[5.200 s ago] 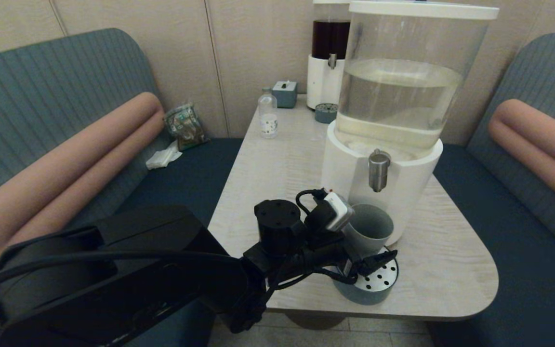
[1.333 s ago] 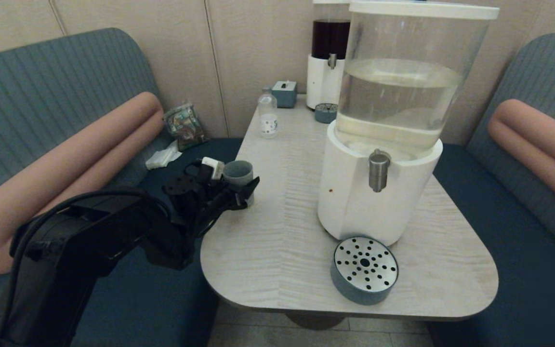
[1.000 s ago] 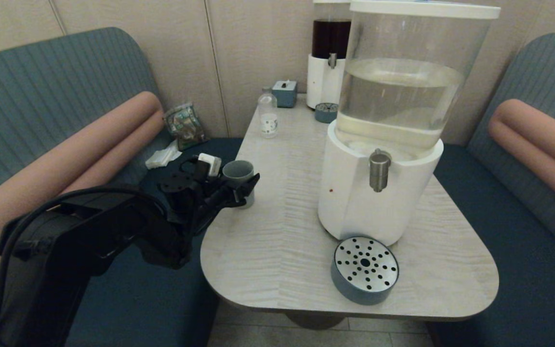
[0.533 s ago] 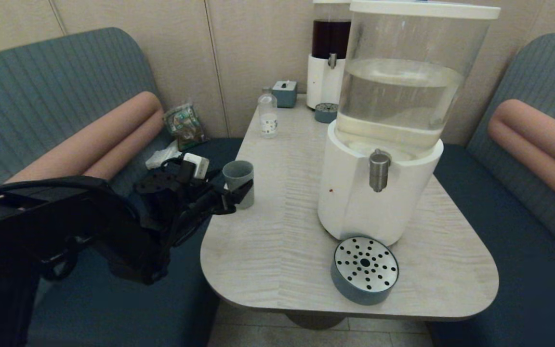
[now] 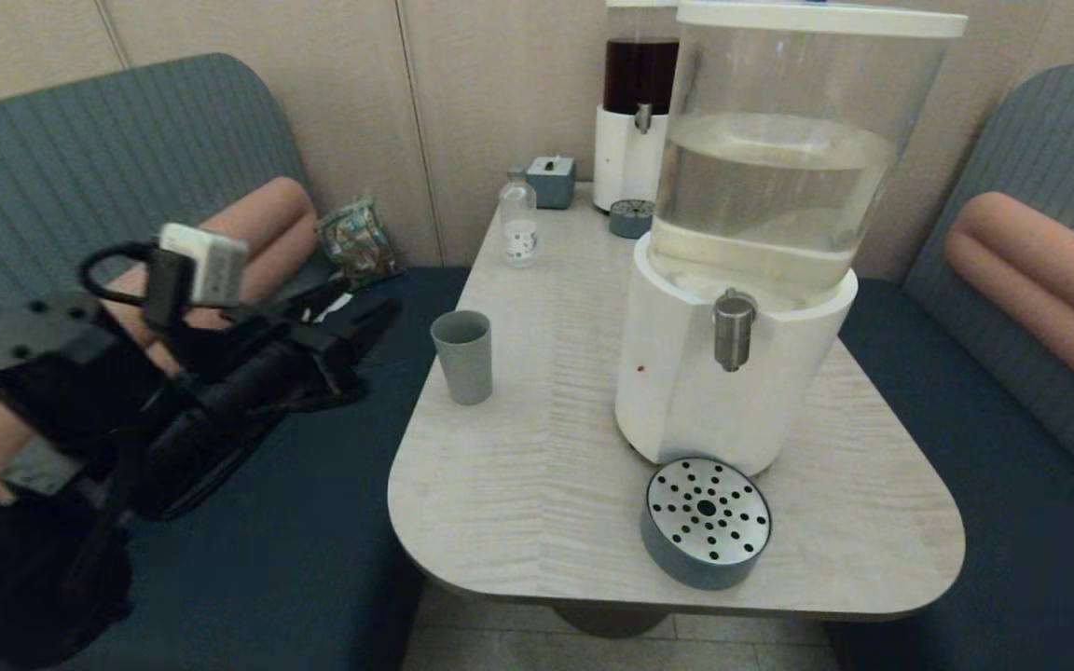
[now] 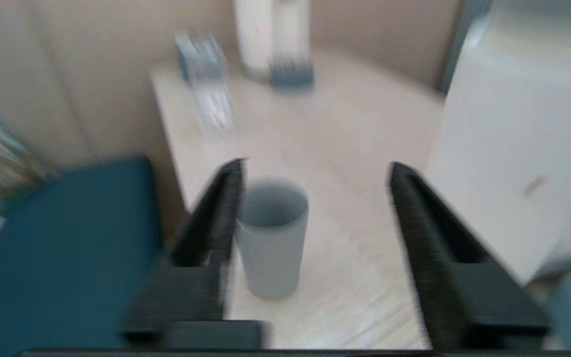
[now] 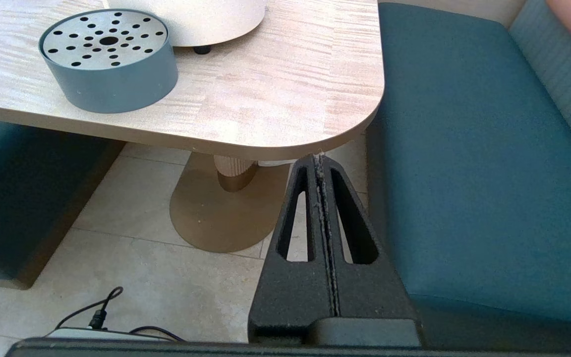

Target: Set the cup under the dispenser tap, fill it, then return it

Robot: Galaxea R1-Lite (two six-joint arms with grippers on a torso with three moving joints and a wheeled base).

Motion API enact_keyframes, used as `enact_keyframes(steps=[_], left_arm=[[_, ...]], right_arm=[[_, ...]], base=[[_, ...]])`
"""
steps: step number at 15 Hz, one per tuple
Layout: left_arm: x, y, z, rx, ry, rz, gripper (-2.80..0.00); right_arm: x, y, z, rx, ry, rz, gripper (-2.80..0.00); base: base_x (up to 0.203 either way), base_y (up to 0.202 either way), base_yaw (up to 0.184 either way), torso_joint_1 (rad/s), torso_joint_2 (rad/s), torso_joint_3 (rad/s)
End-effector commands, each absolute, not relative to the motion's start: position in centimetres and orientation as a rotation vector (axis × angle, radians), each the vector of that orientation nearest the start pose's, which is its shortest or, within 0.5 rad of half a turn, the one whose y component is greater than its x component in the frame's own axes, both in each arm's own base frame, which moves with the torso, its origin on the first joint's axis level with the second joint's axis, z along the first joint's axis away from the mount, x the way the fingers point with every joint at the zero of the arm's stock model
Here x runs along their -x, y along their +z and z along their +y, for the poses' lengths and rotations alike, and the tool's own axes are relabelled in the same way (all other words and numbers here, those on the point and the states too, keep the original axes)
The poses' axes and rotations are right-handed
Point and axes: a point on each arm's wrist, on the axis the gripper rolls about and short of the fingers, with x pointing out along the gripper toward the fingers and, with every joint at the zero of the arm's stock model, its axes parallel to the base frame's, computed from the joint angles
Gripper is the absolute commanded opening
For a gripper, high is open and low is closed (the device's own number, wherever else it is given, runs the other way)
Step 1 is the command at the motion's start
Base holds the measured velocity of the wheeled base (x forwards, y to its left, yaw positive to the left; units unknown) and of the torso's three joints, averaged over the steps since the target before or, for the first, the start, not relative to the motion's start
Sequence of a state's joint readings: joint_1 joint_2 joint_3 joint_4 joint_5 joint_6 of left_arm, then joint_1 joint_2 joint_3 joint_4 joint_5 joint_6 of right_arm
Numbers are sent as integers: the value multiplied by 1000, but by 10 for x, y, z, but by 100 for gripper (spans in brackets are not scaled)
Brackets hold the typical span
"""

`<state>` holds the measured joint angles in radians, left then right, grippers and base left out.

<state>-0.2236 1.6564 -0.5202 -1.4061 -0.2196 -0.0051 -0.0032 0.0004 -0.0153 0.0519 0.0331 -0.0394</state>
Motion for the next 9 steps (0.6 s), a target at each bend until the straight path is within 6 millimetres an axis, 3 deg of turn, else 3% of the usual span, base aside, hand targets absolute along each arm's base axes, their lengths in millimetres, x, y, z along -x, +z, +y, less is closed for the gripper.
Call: enact_keyframes(steps=[1,6,9], left_arm=[[-200,240,-50,17,-413,-444,-280],[-106,255,-15,71,-219,-611,-280],[-55,249,-4,62,-116,-666,-280]], right_arm=[[24,74,1,39,31,36,-280],[24,74,1,39,31,36,-280],[24,74,1,39,30,36,-280]], base=[[0,0,0,0,0,0],[0,0,0,0,0,0],[0,0,0,0,0,0]])
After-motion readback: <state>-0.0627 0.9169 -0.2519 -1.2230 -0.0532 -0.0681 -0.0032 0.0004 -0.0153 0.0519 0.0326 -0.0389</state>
